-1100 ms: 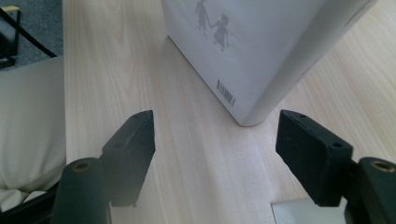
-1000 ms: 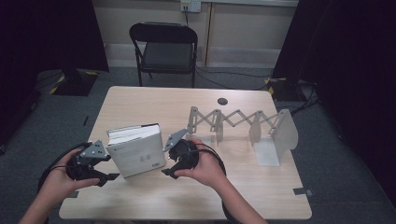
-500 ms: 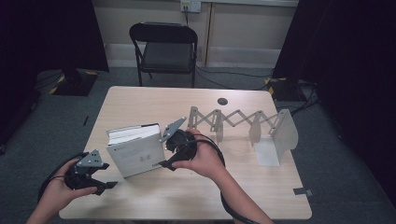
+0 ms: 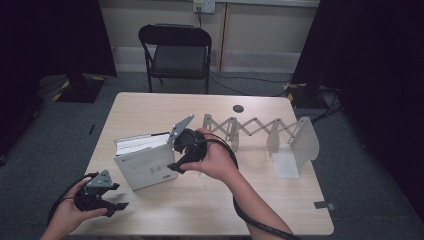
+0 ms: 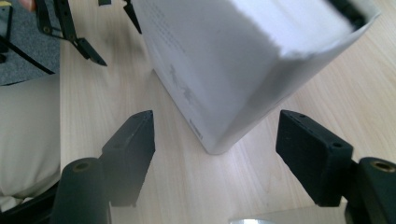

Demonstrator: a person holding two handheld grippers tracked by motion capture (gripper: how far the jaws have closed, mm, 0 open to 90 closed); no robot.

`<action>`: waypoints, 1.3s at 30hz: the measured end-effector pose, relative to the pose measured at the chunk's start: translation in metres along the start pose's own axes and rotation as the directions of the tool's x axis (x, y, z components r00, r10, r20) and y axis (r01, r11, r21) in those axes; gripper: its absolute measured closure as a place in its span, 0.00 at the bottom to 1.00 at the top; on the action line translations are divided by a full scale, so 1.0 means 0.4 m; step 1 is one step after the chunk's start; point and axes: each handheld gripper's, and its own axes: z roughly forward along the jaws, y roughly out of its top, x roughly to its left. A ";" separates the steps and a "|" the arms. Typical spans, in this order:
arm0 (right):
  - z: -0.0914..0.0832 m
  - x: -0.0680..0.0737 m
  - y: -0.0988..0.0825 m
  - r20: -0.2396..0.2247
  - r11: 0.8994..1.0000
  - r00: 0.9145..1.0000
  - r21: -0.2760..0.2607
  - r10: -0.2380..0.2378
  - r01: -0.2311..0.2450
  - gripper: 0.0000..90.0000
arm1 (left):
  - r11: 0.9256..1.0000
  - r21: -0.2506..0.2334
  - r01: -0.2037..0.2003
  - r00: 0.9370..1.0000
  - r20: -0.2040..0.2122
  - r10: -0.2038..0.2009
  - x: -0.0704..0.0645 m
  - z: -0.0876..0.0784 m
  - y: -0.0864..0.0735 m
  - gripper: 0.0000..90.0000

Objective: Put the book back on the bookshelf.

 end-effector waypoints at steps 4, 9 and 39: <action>0.004 -0.023 0.021 0.000 1.000 1.000 -0.009 0.000 0.000 0.31 | 1.000 -0.009 0.024 1.000 -0.009 -0.024 0.009 0.015 -0.017 0.25; 0.024 -0.039 0.046 -0.003 1.000 1.000 0.001 -0.022 0.022 0.30 | 0.999 -0.013 0.033 0.999 -0.009 -0.033 0.015 0.023 -0.030 0.25; 0.028 -0.021 0.068 -0.109 0.995 0.990 0.024 -0.090 0.093 0.58 | 1.000 -0.022 0.003 1.000 -0.016 -0.003 0.008 0.036 -0.018 0.24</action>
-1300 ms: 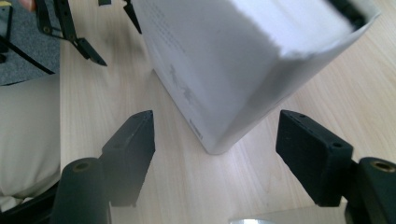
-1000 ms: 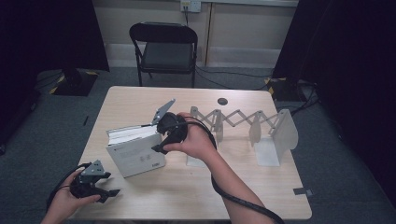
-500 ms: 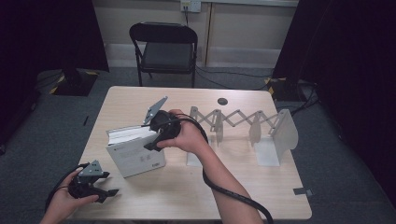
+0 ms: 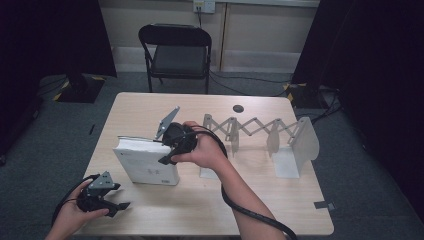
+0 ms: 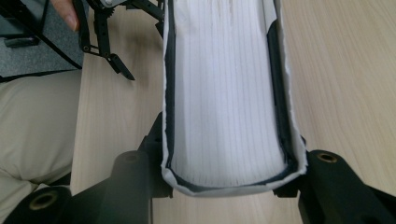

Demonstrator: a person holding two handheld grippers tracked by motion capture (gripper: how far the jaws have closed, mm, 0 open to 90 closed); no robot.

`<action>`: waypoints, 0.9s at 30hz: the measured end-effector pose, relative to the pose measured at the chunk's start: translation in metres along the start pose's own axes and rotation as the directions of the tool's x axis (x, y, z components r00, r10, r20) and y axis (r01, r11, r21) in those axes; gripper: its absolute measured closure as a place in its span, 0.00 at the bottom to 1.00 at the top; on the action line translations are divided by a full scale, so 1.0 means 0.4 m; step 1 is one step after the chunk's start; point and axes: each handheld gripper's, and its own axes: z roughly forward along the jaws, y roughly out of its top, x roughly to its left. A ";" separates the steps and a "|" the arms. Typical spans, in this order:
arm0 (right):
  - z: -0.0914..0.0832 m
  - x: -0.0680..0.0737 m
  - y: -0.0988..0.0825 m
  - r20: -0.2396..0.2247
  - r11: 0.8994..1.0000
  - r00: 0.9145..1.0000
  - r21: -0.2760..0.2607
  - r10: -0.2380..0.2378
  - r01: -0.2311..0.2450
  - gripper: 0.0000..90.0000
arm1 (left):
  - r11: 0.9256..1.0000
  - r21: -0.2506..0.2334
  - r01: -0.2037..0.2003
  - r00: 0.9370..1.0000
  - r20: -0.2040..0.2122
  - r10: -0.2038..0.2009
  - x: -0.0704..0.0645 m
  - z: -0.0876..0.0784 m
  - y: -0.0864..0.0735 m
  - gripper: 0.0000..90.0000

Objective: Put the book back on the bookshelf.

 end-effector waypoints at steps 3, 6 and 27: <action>-0.013 0.003 -0.015 0.005 1.000 1.000 0.009 0.022 -0.022 0.58 | 1.000 -0.001 -0.007 1.000 0.001 0.007 -0.002 0.007 0.006 0.24; -0.023 0.007 -0.024 0.009 0.999 0.999 0.025 0.039 -0.039 0.58 | 1.000 0.000 -0.014 1.000 0.001 0.014 -0.004 0.009 0.010 0.24; -0.035 0.005 -0.040 0.020 0.987 0.989 0.054 0.149 -0.150 0.52 | 0.999 0.005 -0.042 0.999 0.024 0.041 -0.019 0.025 0.033 0.24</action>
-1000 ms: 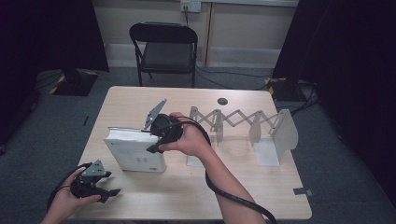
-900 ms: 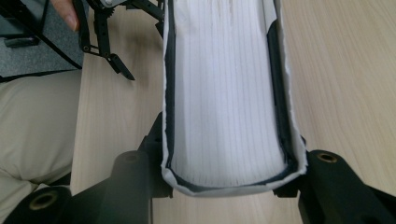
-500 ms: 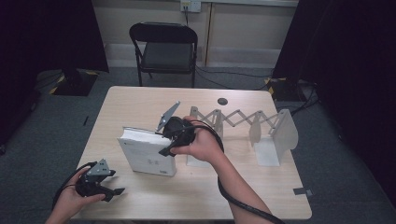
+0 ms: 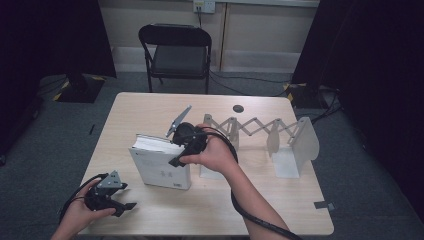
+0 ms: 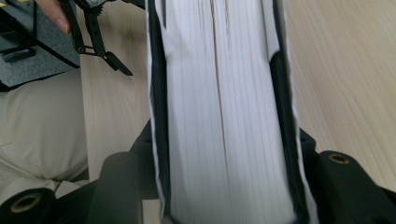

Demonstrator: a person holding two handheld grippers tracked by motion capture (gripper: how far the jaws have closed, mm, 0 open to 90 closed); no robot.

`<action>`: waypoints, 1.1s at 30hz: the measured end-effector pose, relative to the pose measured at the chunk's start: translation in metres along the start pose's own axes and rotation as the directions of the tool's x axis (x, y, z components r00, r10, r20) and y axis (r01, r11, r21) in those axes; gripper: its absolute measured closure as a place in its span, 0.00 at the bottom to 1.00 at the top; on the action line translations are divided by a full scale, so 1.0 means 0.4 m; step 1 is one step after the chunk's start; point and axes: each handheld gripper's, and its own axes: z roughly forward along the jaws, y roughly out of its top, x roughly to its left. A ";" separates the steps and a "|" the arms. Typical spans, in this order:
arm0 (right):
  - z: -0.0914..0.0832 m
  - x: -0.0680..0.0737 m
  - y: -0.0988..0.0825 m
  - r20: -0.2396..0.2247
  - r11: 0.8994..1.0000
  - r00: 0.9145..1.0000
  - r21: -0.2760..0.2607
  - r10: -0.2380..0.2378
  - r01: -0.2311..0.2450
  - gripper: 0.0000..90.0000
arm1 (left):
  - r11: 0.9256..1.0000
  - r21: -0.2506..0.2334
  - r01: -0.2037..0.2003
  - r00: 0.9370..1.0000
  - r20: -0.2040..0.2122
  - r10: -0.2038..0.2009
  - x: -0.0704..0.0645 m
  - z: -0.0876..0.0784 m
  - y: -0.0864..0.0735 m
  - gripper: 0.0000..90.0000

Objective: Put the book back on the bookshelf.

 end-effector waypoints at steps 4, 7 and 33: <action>0.017 -0.001 0.016 -0.006 0.999 1.000 0.033 0.000 0.000 0.52 | 1.000 0.000 -0.007 1.000 0.011 0.007 0.000 0.003 0.002 0.23; 0.036 -0.006 0.032 -0.018 0.998 1.000 0.065 0.007 -0.005 0.50 | 1.000 -0.001 -0.008 1.000 0.012 0.008 -0.001 0.004 0.002 0.23; 0.069 0.012 0.074 0.026 0.989 1.000 0.148 0.014 -0.018 0.57 | 0.999 -0.019 0.030 1.000 0.002 -0.030 0.010 -0.015 -0.020 0.22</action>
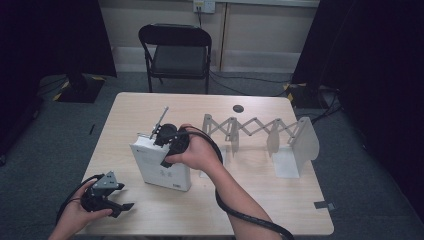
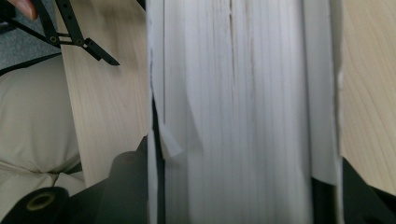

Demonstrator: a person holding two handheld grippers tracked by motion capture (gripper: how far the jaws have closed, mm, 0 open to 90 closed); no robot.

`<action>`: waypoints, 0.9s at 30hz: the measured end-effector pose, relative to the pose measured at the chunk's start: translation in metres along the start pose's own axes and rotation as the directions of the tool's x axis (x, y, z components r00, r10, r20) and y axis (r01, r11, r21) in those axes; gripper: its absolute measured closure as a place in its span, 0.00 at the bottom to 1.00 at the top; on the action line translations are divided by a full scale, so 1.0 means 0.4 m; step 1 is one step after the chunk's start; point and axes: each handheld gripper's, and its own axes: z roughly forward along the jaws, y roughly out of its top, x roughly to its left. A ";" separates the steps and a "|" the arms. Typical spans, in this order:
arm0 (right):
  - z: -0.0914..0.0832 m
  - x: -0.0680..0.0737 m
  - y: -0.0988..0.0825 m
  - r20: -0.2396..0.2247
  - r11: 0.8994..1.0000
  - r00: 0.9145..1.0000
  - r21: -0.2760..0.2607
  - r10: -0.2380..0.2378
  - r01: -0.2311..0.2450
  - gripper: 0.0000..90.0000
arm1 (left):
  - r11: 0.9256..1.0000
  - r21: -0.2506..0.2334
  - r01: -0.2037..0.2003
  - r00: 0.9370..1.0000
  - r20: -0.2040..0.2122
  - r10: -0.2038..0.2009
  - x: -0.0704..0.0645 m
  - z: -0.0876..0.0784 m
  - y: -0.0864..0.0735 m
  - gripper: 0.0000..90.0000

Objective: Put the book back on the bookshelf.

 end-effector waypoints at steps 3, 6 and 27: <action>-0.008 0.003 -0.011 -0.002 1.000 1.000 0.005 0.010 -0.010 0.58 | 1.000 0.003 0.002 1.000 0.000 -0.002 0.001 0.001 -0.002 0.22; -0.015 0.005 -0.024 -0.007 1.000 1.000 0.007 0.013 -0.013 0.58 | 1.000 0.000 0.004 1.000 0.000 -0.004 0.001 0.004 -0.003 0.22; -0.030 0.000 -0.066 0.010 0.999 0.999 -0.003 -0.033 0.033 0.50 | 1.000 0.011 0.001 1.000 0.013 -0.001 -0.005 0.020 0.008 0.22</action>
